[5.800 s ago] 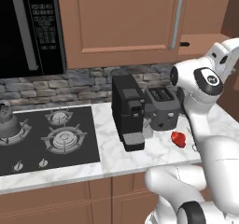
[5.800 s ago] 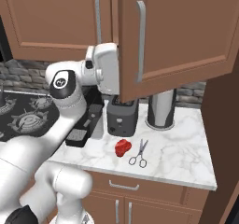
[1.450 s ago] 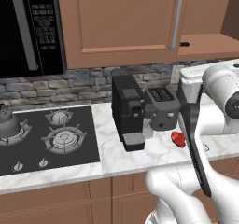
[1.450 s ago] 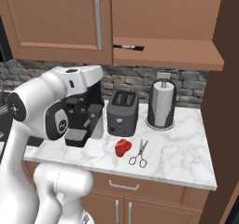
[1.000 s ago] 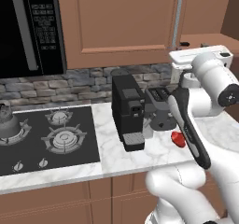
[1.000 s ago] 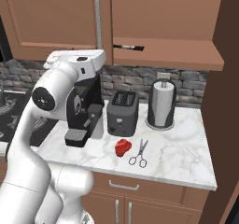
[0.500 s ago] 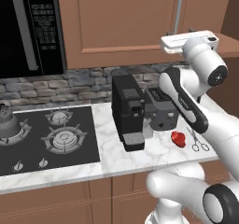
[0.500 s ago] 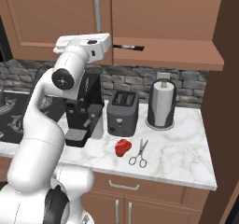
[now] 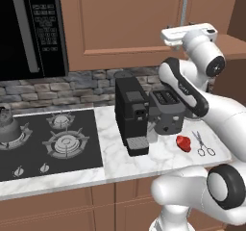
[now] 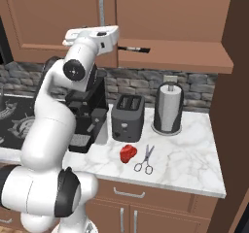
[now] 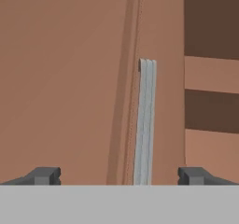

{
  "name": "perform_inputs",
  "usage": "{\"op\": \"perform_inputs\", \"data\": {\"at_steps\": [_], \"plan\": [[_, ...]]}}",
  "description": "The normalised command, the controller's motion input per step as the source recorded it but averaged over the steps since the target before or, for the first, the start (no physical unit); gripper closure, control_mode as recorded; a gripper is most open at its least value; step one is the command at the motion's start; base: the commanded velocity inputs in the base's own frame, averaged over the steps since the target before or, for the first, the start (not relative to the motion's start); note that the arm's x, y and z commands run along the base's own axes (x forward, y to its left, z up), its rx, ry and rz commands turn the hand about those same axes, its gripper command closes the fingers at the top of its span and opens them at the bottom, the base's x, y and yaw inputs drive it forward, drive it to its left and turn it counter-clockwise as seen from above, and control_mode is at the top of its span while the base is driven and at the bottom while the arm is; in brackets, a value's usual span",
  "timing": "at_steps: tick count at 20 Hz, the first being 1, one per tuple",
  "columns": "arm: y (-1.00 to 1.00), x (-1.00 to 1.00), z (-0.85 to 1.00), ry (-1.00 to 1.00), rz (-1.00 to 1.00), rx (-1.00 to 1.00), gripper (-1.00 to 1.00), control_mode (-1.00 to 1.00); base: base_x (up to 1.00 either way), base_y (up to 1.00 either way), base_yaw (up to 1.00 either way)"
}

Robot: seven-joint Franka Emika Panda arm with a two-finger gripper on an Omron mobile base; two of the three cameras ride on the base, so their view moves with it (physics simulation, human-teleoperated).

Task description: Pick the pan from the cabinet and place it on the stove. Then turn on the stove burner for the pan.

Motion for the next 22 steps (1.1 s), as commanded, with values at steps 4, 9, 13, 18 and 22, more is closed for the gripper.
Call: {"op": "perform_inputs", "data": {"at_steps": [4, 9, 13, 18, 22], "plan": [[0.07, 0.33, 0.05, 0.00, 0.00, 0.00, -1.00, -1.00, 0.00, 0.00, 0.00], [0.09, 0.35, 0.02, 0.00, 0.00, 0.00, -1.00, -1.00, 0.00, 0.00, 0.00], [0.09, 0.39, 0.00, 0.00, 0.01, 0.00, -1.00, -1.00, 0.00, 0.00, 0.00], [0.08, 0.37, 0.00, 0.02, 0.03, 0.00, -1.00, -1.00, 0.00, 0.00, 0.00], [0.16, 0.30, -0.01, 0.05, 0.05, 0.00, 1.00, -1.00, 0.00, 0.00, 0.00]]}}
